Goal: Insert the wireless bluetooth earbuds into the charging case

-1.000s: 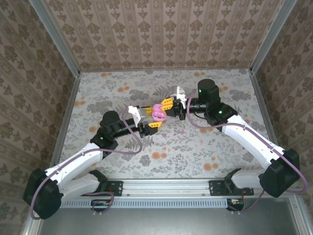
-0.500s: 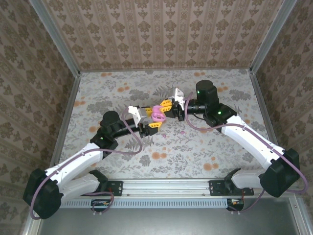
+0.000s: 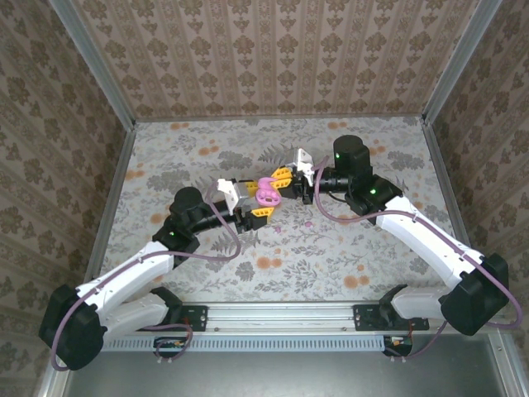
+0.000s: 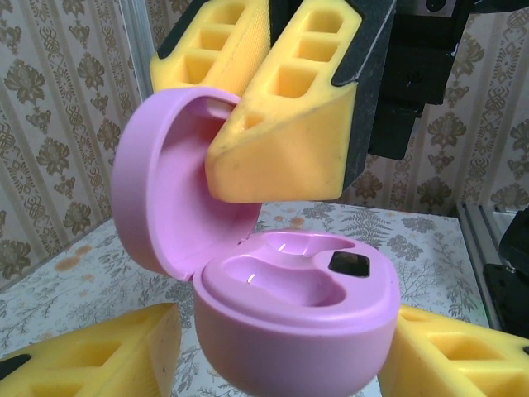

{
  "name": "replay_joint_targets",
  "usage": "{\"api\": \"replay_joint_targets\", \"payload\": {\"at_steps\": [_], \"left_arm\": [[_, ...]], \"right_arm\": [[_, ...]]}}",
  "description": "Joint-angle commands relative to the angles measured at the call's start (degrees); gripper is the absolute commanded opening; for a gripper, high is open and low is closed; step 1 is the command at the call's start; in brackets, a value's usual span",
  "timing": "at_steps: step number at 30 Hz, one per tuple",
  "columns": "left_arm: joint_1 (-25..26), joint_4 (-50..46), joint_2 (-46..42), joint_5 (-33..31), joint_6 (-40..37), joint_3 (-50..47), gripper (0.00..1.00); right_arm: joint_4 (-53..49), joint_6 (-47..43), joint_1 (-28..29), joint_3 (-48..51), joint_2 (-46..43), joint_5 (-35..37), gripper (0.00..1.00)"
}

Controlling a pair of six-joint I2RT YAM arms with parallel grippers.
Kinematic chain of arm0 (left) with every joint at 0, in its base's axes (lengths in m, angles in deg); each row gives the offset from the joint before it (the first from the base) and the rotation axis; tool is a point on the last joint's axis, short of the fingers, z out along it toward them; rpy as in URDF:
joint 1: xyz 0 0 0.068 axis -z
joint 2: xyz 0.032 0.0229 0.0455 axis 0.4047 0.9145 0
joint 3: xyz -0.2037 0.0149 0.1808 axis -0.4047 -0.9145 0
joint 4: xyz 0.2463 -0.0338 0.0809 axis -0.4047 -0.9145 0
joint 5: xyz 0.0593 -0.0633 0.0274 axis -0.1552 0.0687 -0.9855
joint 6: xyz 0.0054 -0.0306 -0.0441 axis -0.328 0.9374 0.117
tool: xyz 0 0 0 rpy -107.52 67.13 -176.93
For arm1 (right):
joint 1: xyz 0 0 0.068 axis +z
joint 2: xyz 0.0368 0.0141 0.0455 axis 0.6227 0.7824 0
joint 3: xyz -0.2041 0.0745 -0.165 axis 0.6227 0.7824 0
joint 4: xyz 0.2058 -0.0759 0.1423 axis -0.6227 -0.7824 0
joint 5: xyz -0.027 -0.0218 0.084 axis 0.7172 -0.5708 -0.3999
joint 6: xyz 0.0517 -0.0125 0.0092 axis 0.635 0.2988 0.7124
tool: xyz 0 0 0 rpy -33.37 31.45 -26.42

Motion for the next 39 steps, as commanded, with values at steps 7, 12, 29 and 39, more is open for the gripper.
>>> {"api": "replay_joint_targets", "payload": {"at_steps": [7,12,29,39], "left_arm": [[0.0,1.3,-0.3,0.8,0.6,2.6,0.63],[0.0,0.9,0.2,0.8,0.5,2.9,0.55],[0.0,2.1,0.6,0.8,0.0,2.5,0.32],[0.0,2.3,0.1,1.6,-0.8,2.1,0.31]], "right_arm": [[-0.7,-1.4,0.4,0.4,-1.1,1.9,0.16],[-0.4,-1.4,0.4,0.7,-1.3,1.7,0.16],[-0.4,-1.1,0.4,0.8,-1.4,1.7,0.27],[0.4,1.6,0.3,1.4,-3.0,2.8,0.53]]}}
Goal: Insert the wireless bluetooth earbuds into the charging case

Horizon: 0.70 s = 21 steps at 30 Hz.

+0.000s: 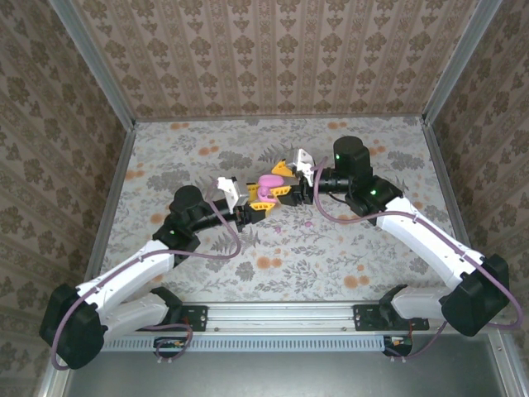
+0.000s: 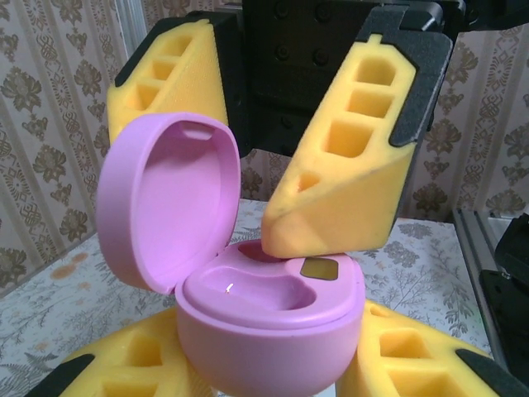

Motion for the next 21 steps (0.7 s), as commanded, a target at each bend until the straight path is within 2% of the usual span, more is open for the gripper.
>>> {"api": "replay_joint_targets", "payload": {"at_steps": [1,4,8,10,14,21], "left_arm": [[0.0,2.0,-0.4,0.9,-1.4,1.0,0.31],[0.0,2.4,-0.2,-1.6,-1.8,0.3,0.32],[-0.2,5.2,0.3,-3.5,-1.7,-1.6,0.32],[-0.4,7.8,0.8,-4.5,-1.1,-2.8,0.32],[-0.9,10.5,2.4,-4.7,-0.5,-3.8,0.32],[-1.1,14.1,4.5,-5.2,0.4,-5.9,0.32]], "right_arm": [[1.3,2.8,0.3,0.9,-3.1,0.9,0.56],[2.9,8.5,-0.1,1.6,-5.5,3.8,0.64],[2.9,15.6,-1.0,3.4,-9.9,6.7,0.67],[1.6,18.4,-1.2,4.5,-11.8,10.4,0.7],[-3.0,28.0,-3.4,6.7,-12.5,20.1,0.7],[-7.7,47.6,-11.2,14.7,-6.9,24.3,0.61]]}}
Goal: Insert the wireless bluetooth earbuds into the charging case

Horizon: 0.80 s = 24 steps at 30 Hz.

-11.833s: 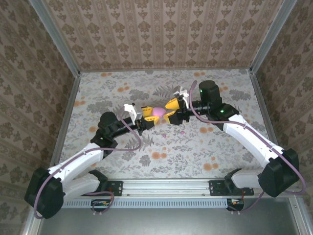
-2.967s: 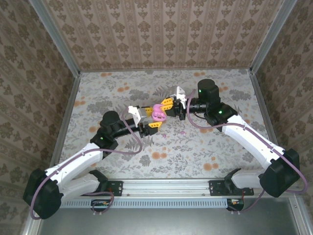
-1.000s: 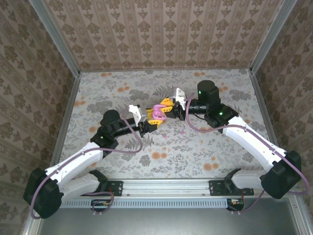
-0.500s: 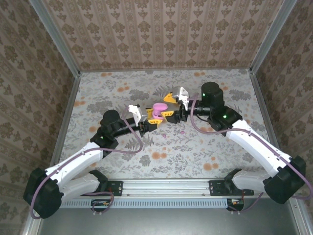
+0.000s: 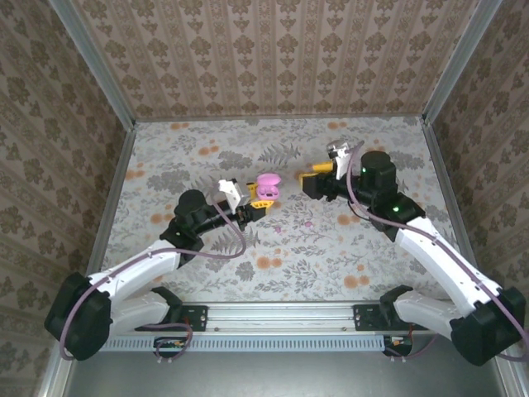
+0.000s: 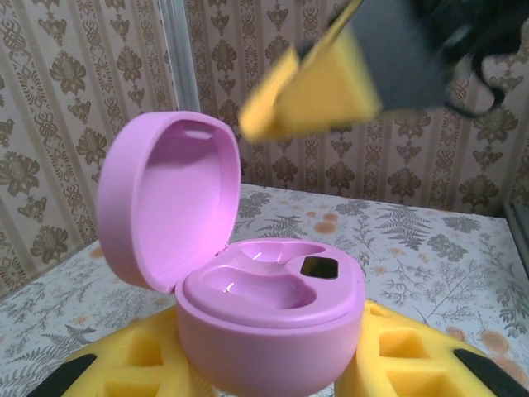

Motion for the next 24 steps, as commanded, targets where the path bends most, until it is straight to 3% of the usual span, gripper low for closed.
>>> {"api": "replay_joint_targets", "payload": {"at_steps": [1,8,15,21,24], "left_arm": [[-0.3,4.7,0.4,-0.4,1.1,-1.2,0.32],[-0.3,3.9,-0.3,-0.1,0.9,-1.1,0.32],[-0.4,3.1,-1.0,0.0,0.7,-1.0,0.32],[-0.3,3.0,-1.2,0.0,0.5,-0.8,0.33],[-0.3,3.1,-1.2,-0.1,0.6,-0.7,0.33]], "right_arm": [[-7.2,13.5,-2.3,2.6,4.2,5.1,0.61],[-15.0,12.5,-2.3,-1.7,18.3,0.6,0.58],[-8.7,9.0,-2.0,-3.4,11.9,-1.0,0.58],[-3.4,16.0,-2.3,-6.0,8.6,-15.7,0.57],[-6.3,16.2,-2.2,-7.4,6.1,-14.6,0.58]]}}
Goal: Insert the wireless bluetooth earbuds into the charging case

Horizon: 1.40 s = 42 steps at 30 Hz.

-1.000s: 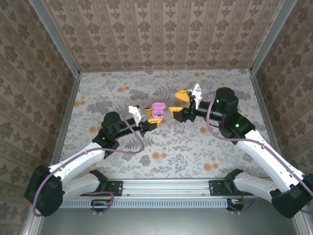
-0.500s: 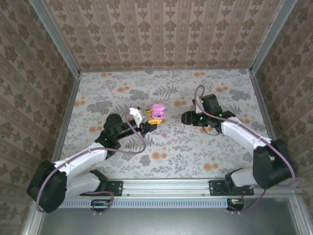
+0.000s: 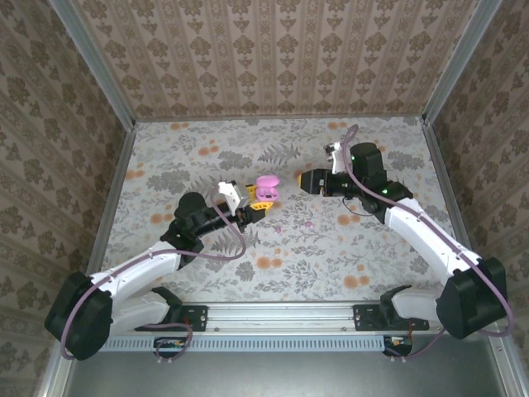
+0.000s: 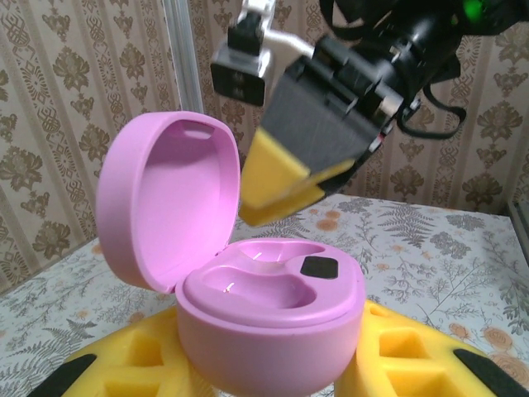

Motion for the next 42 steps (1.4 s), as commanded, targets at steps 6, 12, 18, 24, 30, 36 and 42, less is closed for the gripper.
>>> {"api": "replay_joint_targets", "payload": {"at_steps": [6,12,18,24,30,36,42], "left_arm": [[-0.2,2.8,-1.0,0.3,0.7,0.4,0.33],[-0.1,3.0,-1.1,0.1,0.8,-0.2,0.33],[0.0,2.1,-2.3,-0.1,0.5,-0.4,0.33],[0.0,1.4,-3.4,-0.1,0.4,-0.4,0.33],[0.0,0.5,-5.0,-0.7,0.1,-0.8,0.33],[0.0,-0.3,-6.0,-0.7,-0.1,-0.7,0.33],[0.0,-0.5,-6.0,-0.2,0.1,-0.3,0.33]], "right_arm": [[-14.6,-1.1,-3.0,-1.7,-0.5,13.8,0.59],[-24.5,-2.3,-3.4,-3.7,14.7,14.3,0.54],[-28.3,-8.3,0.2,-7.2,24.7,15.0,0.47],[-31.2,-11.5,3.6,-12.0,30.8,20.5,0.44],[-33.5,-14.9,5.0,-15.3,34.0,21.3,0.43],[-35.2,-17.8,5.7,-17.5,36.6,22.0,0.43],[-36.1,-19.3,5.7,-19.2,38.9,21.4,0.4]]}}
